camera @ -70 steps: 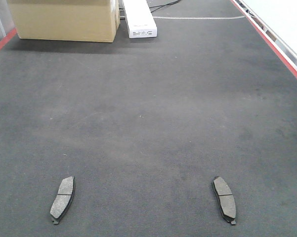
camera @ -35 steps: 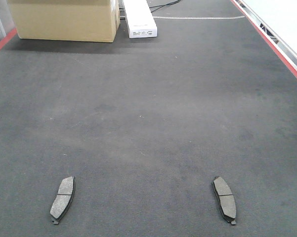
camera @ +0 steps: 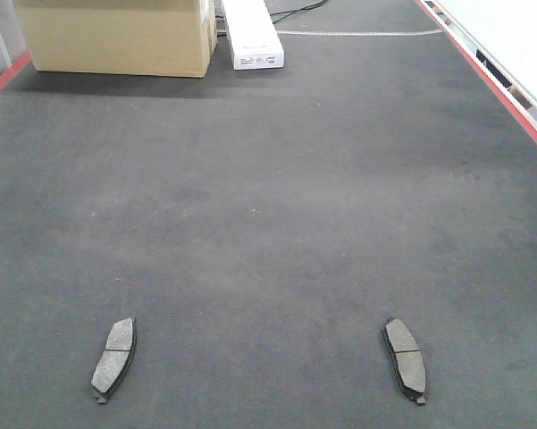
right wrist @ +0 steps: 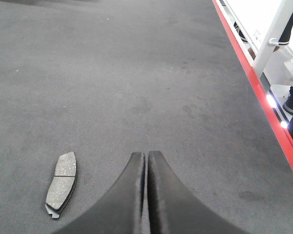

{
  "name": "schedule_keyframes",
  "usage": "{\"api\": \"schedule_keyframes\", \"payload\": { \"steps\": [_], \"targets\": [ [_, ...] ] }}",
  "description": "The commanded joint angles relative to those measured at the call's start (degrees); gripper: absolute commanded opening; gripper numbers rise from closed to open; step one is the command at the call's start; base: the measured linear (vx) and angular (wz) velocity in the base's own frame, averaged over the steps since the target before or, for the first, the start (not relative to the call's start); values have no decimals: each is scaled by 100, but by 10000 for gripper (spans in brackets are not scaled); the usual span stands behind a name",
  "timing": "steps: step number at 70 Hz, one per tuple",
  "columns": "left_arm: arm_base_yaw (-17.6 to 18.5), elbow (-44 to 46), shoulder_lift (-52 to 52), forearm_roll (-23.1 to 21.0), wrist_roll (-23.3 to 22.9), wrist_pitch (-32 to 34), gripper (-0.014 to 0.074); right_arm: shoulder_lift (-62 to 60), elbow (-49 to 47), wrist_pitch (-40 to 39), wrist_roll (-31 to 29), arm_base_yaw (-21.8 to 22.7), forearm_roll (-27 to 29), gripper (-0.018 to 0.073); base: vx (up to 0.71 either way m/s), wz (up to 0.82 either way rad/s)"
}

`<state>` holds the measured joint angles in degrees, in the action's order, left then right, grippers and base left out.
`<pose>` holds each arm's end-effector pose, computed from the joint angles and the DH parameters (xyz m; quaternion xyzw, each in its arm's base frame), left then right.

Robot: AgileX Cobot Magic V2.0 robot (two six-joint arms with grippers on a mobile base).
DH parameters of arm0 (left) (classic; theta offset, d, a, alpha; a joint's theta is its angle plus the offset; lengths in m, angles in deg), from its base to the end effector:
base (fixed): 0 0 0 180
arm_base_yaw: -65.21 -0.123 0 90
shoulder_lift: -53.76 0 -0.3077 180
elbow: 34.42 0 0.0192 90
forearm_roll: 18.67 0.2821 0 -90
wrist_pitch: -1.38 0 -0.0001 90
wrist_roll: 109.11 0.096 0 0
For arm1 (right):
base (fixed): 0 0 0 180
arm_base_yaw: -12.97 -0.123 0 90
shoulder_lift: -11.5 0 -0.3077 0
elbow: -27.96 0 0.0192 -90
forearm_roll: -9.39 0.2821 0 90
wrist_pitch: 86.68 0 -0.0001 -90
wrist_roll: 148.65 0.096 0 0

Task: Move and align brake pads A on conveyor
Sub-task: 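Back the base away from the conveyor belt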

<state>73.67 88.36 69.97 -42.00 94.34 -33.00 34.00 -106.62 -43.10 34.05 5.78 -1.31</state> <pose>0.0557 -0.0300 0.2825 0.1526 0.7794 -0.1137 0.5969 0.0598 -0.0048 0.3304 -0.0519 0.8216 -0.0425 0.5661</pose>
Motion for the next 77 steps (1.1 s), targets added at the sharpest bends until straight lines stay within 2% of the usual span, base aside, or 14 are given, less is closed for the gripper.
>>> {"api": "schedule_keyframes", "payload": {
  "steps": [1, 24, 77],
  "targets": [
    [37, 126, 63, -105, -4, 338, -6, 69, -143, -375, -15, -3, -100, -1, -3, 1],
    [37, 126, 81, -105, -4, 338, -6, 77, -143, -381, -15, -3, -106, -1, -14, 2],
    [37, 126, 96, -105, -4, 302, -6, 77, -143, -358, -15, -3, -109, -1, -29, 12]
  ]
}}
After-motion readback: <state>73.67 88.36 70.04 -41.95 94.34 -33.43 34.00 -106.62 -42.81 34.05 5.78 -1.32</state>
